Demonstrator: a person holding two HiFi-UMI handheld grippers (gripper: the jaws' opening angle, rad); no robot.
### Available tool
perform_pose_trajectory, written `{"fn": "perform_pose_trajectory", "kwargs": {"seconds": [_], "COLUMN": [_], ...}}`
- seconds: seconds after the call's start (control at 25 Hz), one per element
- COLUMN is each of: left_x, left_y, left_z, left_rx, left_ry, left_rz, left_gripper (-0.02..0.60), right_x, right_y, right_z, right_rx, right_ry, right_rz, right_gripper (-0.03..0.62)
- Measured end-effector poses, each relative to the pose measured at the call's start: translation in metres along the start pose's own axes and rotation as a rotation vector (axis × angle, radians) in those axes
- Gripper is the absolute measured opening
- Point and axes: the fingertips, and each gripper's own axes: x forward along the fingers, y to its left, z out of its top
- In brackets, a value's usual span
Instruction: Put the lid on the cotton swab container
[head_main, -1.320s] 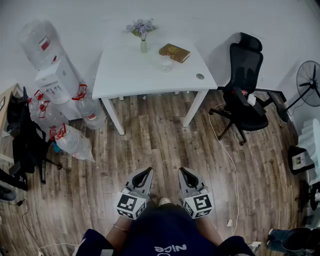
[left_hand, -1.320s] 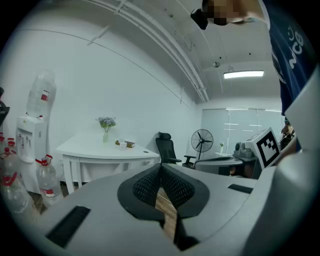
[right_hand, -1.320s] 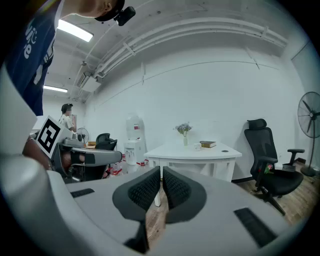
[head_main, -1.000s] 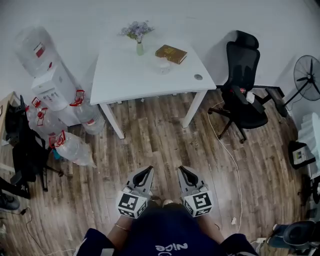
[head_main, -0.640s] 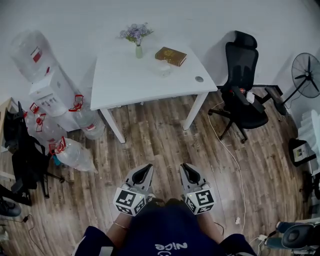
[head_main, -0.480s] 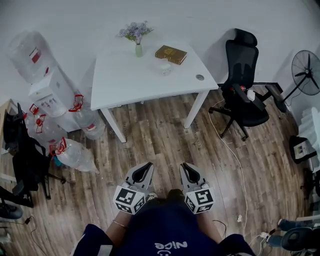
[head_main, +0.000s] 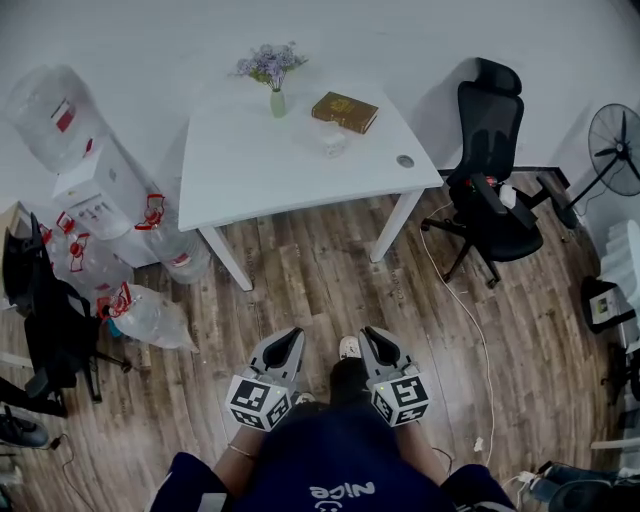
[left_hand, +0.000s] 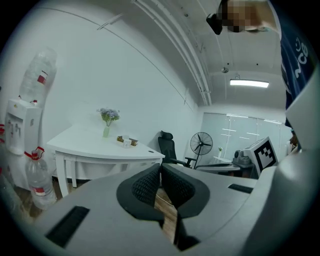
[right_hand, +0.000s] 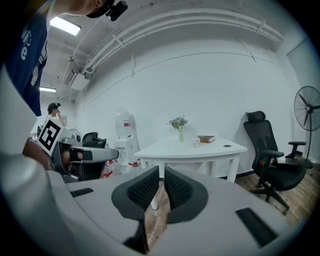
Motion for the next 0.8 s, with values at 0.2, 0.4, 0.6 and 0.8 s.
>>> {"fn": "perform_pose_trajectory", "kwargs": {"seconds": [0.2, 0.4, 0.6, 0.8], "left_x": [0.039, 0.089, 0.141, 0.189], "left_y": [0.028, 0.044, 0.048, 0.044], "left_z": [0.017, 0.035, 0.045, 0.049], "left_rx": [-0.006, -0.007, -0.011, -0.038], "left_ry": [-0.019, -0.025, -0.033, -0.039], "left_rz": [0.075, 0.13, 0.17, 0.202], "left_gripper": [0.023, 0.023, 0.022, 0.022], "right_x": [0.046, 0.087, 0.12, 0.14], "right_y": [-0.034, -0.079, -0.124, -0.168], "right_z": [0.019, 0.043, 0.059, 0.073], "right_rx": [-0.02, -0.03, -0.039, -0.034], "right_ry": [0.0, -0.006, -0.009, -0.017], "right_rz": [0.058, 0.11, 0.165, 0.214], "right_gripper": [0.057, 0.057, 0.057, 0.057]}}
